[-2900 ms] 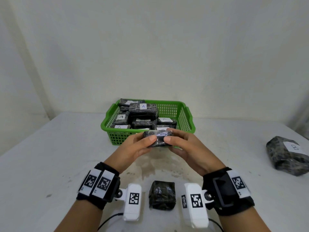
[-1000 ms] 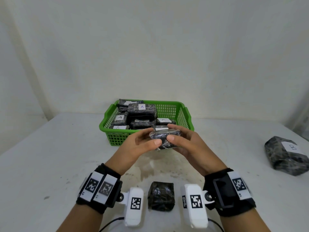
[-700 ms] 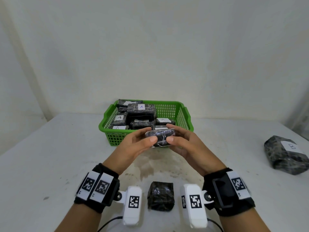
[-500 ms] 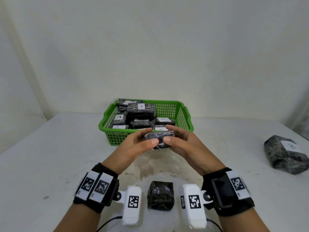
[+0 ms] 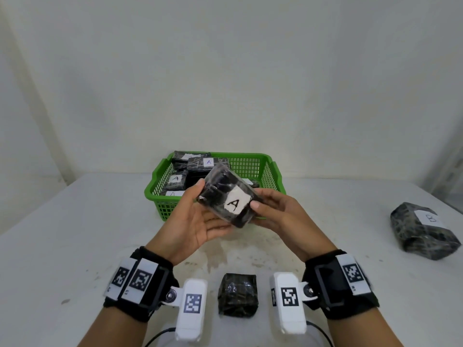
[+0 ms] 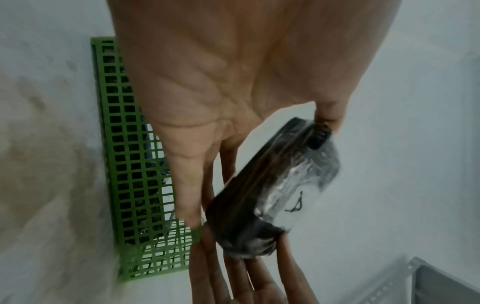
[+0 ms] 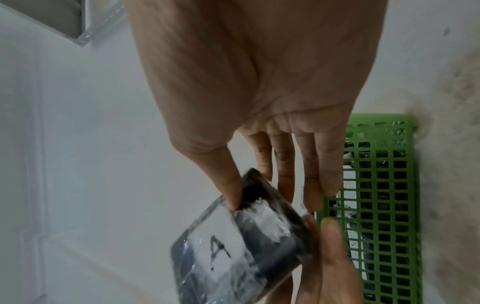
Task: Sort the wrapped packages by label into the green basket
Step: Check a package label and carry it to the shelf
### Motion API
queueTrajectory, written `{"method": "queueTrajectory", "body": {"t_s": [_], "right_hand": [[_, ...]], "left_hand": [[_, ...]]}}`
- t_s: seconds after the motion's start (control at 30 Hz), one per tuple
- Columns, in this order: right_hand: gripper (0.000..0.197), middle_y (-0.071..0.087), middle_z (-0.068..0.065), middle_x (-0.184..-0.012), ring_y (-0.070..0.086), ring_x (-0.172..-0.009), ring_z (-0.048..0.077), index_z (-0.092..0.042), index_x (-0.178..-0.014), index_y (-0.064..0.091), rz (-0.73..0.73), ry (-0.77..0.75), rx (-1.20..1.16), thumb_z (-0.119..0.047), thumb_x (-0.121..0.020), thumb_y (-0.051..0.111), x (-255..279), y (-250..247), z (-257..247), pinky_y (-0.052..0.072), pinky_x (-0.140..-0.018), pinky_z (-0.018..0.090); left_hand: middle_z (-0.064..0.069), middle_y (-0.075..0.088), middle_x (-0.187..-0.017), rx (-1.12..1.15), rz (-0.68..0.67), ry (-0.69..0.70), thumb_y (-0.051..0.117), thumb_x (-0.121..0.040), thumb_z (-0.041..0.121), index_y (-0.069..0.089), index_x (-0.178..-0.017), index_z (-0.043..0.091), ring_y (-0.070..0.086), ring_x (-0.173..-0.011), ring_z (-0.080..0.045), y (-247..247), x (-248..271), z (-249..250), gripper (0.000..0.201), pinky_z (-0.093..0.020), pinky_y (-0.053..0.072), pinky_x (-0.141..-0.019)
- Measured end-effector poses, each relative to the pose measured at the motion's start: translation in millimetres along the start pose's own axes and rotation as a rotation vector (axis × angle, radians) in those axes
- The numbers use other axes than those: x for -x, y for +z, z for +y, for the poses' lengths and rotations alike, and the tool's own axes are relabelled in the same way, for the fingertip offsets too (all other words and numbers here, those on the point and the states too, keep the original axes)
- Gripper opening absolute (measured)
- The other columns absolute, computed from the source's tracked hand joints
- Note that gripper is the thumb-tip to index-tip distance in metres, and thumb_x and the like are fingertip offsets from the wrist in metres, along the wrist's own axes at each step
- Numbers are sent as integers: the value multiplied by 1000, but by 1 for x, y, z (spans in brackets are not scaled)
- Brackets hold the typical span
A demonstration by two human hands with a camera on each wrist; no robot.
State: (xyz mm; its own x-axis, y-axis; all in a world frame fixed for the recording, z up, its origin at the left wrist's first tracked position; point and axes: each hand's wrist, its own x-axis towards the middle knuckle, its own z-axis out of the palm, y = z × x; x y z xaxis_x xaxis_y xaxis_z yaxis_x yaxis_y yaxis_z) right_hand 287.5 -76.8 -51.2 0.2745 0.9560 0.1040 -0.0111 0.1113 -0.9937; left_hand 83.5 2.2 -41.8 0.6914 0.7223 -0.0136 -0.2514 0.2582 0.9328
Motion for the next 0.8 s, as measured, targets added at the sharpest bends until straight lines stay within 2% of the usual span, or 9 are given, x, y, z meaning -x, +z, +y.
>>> {"method": "queueTrajectory", "body": {"t_s": [0.07,0.13,0.2,0.27,0.4,0.5,0.57,0.67,0.8], "right_hand": [[27,72,22,-126,72,-109,29,-4,-123,68,30,17,-55,-11,-96,69,1,-2,-5,61,-93,41],[30,73,22,-124,72,-111,38,-2,-126,67,43,38,-57,-15,-98,68,3,-7,-9,59,-97,50],[30,72,24,-124,71,-111,45,0,-125,67,65,63,-45,-17,-100,66,6,-15,-13,56,-101,58],[29,72,25,-123,74,-100,41,3,-124,68,100,85,-60,-17,-102,63,11,-26,-18,57,-96,55],[32,74,14,-106,74,-86,31,5,-123,68,158,108,-114,-19,-102,62,29,-63,-33,65,-76,41],[30,73,13,-102,74,-80,28,5,-115,71,223,124,-122,-20,-101,64,49,-105,-48,65,-72,39],[33,73,14,-100,74,-77,26,7,-115,71,296,143,-98,-21,-99,66,63,-136,-56,65,-70,37],[33,71,15,-92,72,-70,24,8,-112,72,420,179,-66,-21,-97,68,85,-186,-67,63,-60,35],[23,76,11,-86,73,-71,22,-2,-107,74,551,214,-51,-21,-96,70,119,-253,-75,65,-67,37]], "left_hand": [[-21,66,-129,-14,105,89,43,-101,50,59,-131,15,64,-120,-35,6,-2,1,49,-49,48,-105],[-14,72,-119,-52,182,186,41,-105,32,67,-117,16,70,-108,-27,15,-5,3,33,-43,56,-95],[-8,76,-110,-167,206,232,48,-102,30,71,-112,14,73,-104,-23,26,-10,2,29,-40,59,-89],[-9,77,-107,-294,213,243,57,-98,30,71,-113,8,73,-103,-25,39,-16,-1,30,-42,59,-89],[-14,77,-105,-354,159,155,61,-98,26,71,-110,2,74,-98,-27,77,-38,-7,29,-45,60,-90],[-20,76,-105,-319,90,71,64,-97,23,72,-105,-3,73,-94,-31,119,-58,-15,28,-46,59,-90],[-20,75,-101,-308,44,26,65,-97,21,72,-104,-5,71,-87,-29,151,-74,-26,28,-41,60,-83],[-22,73,-97,-261,-30,-34,68,-95,20,71,-99,-7,71,-84,-30,203,-92,-47,27,-39,61,-80],[-24,71,-93,-231,-127,-127,71,-93,20,70,-95,-11,70,-84,-34,277,-115,-75,31,-48,60,-86]]}}
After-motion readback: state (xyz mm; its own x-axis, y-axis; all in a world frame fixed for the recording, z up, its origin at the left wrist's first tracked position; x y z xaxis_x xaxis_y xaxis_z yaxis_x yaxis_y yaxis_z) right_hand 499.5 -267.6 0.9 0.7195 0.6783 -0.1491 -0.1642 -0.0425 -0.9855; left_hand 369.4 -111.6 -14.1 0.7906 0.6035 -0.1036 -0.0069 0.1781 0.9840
